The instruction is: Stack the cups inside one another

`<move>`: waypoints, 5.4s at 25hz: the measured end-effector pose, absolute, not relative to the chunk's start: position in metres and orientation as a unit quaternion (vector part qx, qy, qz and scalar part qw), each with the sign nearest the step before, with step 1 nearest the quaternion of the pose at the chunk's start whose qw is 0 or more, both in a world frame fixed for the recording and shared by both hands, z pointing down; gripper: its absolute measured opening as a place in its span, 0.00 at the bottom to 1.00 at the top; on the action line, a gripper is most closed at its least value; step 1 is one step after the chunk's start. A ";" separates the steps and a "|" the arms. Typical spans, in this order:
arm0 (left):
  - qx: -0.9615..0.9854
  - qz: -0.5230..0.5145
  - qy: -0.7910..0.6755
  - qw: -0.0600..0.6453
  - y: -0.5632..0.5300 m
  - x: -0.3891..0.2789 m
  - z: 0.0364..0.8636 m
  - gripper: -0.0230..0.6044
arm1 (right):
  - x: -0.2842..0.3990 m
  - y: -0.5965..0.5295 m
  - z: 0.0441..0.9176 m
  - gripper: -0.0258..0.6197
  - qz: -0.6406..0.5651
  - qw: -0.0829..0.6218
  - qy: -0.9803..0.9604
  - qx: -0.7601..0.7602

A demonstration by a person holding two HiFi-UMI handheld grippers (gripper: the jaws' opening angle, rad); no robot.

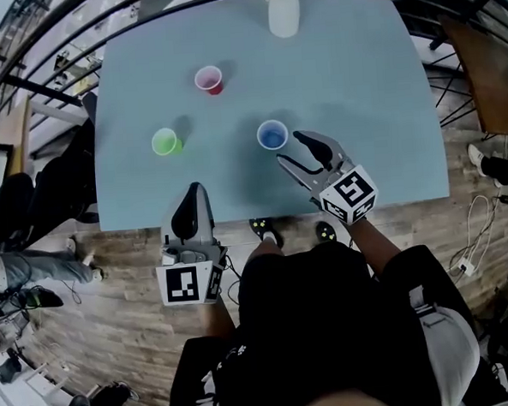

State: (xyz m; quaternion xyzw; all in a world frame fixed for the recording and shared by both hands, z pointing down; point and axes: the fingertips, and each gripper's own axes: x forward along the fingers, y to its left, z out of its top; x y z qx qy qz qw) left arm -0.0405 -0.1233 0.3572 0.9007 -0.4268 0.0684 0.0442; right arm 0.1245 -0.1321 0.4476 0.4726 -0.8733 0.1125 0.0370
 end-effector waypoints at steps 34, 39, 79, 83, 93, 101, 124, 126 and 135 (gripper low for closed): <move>0.870 0.097 -0.481 0.056 -0.133 -0.111 0.380 0.02 | 0.108 -0.189 0.539 0.65 0.125 0.159 -0.845 0.496; 0.861 0.100 -0.495 0.058 -0.129 -0.117 0.377 0.02 | 0.106 -0.193 0.542 0.65 0.120 0.171 -0.848 0.488; 0.844 0.057 -0.530 0.060 -0.134 -0.189 0.371 0.02 | 0.019 -0.203 0.455 0.58 0.056 0.139 -0.888 0.435; 0.843 0.052 -0.532 0.063 -0.136 -0.200 0.372 0.02 | -0.002 -0.212 0.439 0.58 0.046 0.129 -0.895 0.426; 0.837 0.049 -0.540 0.069 -0.151 -0.229 0.374 0.02 | -0.052 -0.241 0.417 0.58 0.029 0.111 -0.908 0.403; 0.836 0.048 -0.542 0.073 -0.166 -0.242 0.378 0.02 | -0.081 -0.266 0.413 0.58 0.025 0.103 -0.915 0.388; 0.826 0.051 -0.554 0.090 -0.199 -0.280 0.388 0.02 | -0.142 -0.305 0.440 0.58 0.046 0.120 -0.927 0.353; 0.825 0.052 -0.555 0.091 -0.202 -0.284 0.390 0.02 | -0.146 -0.307 0.444 0.58 0.049 0.123 -0.928 0.350; 0.822 0.056 -0.558 0.101 -0.209 -0.294 0.399 0.02 | -0.162 -0.316 0.462 0.58 0.061 0.137 -0.929 0.338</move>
